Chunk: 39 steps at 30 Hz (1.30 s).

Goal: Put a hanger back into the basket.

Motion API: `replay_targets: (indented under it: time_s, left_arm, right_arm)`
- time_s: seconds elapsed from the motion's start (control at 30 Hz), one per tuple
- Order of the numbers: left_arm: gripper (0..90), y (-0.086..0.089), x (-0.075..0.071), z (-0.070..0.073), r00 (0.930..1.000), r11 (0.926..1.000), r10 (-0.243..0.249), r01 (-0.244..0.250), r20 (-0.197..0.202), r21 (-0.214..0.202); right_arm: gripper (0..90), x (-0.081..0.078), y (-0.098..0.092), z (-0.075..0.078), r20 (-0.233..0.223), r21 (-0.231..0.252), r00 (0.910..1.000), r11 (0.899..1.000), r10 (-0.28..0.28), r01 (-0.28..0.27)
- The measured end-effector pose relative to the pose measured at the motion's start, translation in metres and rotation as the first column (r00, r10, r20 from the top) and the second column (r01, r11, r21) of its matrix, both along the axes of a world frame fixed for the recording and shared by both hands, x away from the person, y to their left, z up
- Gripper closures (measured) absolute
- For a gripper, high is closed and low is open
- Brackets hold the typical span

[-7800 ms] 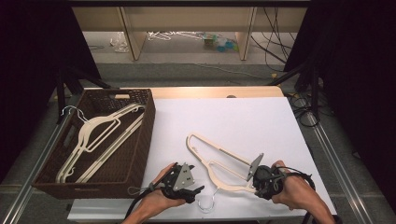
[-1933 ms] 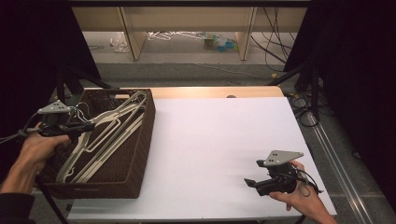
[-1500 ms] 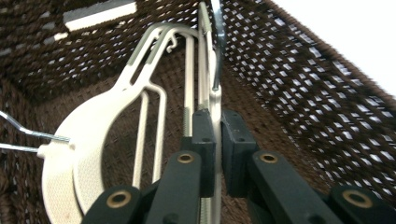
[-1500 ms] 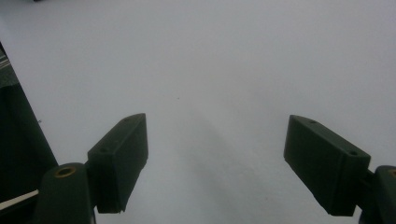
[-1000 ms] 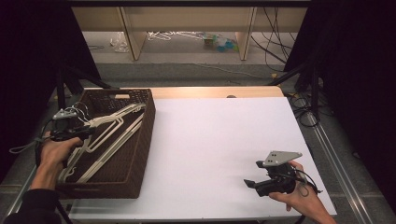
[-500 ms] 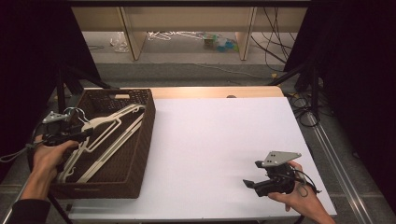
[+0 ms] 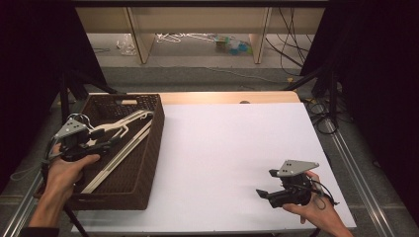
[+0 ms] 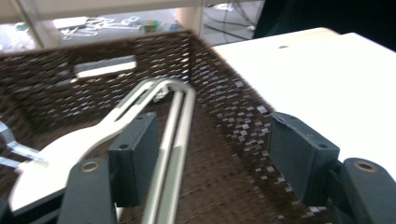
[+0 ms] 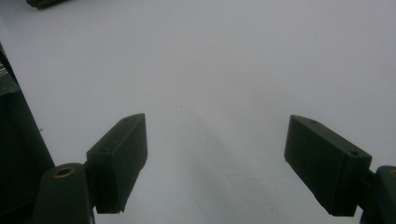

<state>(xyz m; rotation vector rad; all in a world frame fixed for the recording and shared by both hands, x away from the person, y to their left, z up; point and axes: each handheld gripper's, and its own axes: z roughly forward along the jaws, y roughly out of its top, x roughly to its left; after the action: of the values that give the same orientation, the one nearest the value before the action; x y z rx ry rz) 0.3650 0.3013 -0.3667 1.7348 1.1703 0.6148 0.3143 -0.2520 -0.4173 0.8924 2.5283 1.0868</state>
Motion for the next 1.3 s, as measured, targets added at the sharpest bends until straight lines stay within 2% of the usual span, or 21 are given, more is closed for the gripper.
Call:
replay_targets:
  time_s: [0.17,0.37,0.5,0.6,0.73,0.83,0.93,1.0,1.1,1.17,1.2,1.27,1.3]
  left_arm:
    - [30.7,-0.018,-0.006,0.002,0.9986,0.9989,-0.048,0.048,0.021,-0.002]
    - [28.6,-0.039,-0.013,0.004,0.9936,0.9952,-0.097,0.097,0.057,0.001]
    - [25.9,-0.056,-0.018,0.004,0.9891,0.9914,-0.131,0.131,0.068,0.002]
    - [23.9,-0.070,-0.021,0.002,0.9844,0.9866,-0.163,0.163,0.066,0.009]
    - [19.4,-0.090,-0.026,0.001,0.9766,0.9789,-0.202,0.200,0.073,0.043]
    - [18.6,-0.105,-0.031,0.000,0.9676,0.9702,-0.241,0.238,0.075,0.046]
    - [17.1,-0.116,-0.034,-0.001,0.9613,0.9646,-0.262,0.259,0.084,0.048]
    - [17.1,-0.124,-0.037,-0.004,0.9563,0.9596,-0.281,0.279,0.080,0.035]
    - [17.0,-0.134,-0.041,-0.008,0.9522,0.9552,-0.296,0.295,0.075,0.027]
    - [17.1,-0.139,-0.043,-0.011,0.9464,0.9496,-0.313,0.310,0.080,0.043]
    - [17.0,-0.142,-0.045,-0.013,0.9456,0.9484,-0.317,0.316,0.073,0.031]
    - [17.0,-0.148,-0.047,-0.017,0.9406,0.9430,-0.333,0.331,0.068,0.038]
    - [17.0,-0.150,-0.048,-0.019,0.9404,0.9427,-0.333,0.331,0.067,0.041]
  right_arm:
    - [21.8,0.000,0.000,0.000,0.010,0.004,0.9999,1.000,0.001,-0.001]
    - [21.4,0.000,0.001,0.000,0.018,0.019,0.9998,1.000,-0.008,0.008]
    - [20.9,-0.001,0.002,-0.001,0.026,0.030,0.9996,0.999,-0.010,0.009]
    - [20.5,0.000,0.002,-0.001,0.037,0.047,0.9993,0.999,-0.006,0.005]
    - [20.1,0.000,0.001,-0.001,0.040,0.066,0.9991,0.998,-0.015,0.012]
    - [19.9,0.001,0.000,-0.004,0.043,0.072,0.9989,0.997,-0.021,0.018]
    - [19.8,0.001,0.000,-0.004,0.047,0.076,0.9984,0.997,-0.030,0.027]
    - [19.9,0.001,-0.001,-0.005,0.049,0.081,0.9983,0.996,-0.031,0.027]
    - [19.9,0.000,0.000,-0.005,0.046,0.087,0.9986,0.996,-0.027,0.023]
    - [19.8,0.000,0.000,-0.005,0.050,0.086,0.9985,0.996,-0.020,0.016]
    - [19.8,-0.001,0.001,-0.005,0.050,0.088,0.9985,0.996,-0.023,0.019]
    - [19.8,-0.002,0.001,-0.006,0.050,0.090,0.9984,0.996,-0.025,0.021]
    - [19.8,-0.002,0.000,-0.006,0.052,0.090,0.9983,0.996,-0.026,0.022]
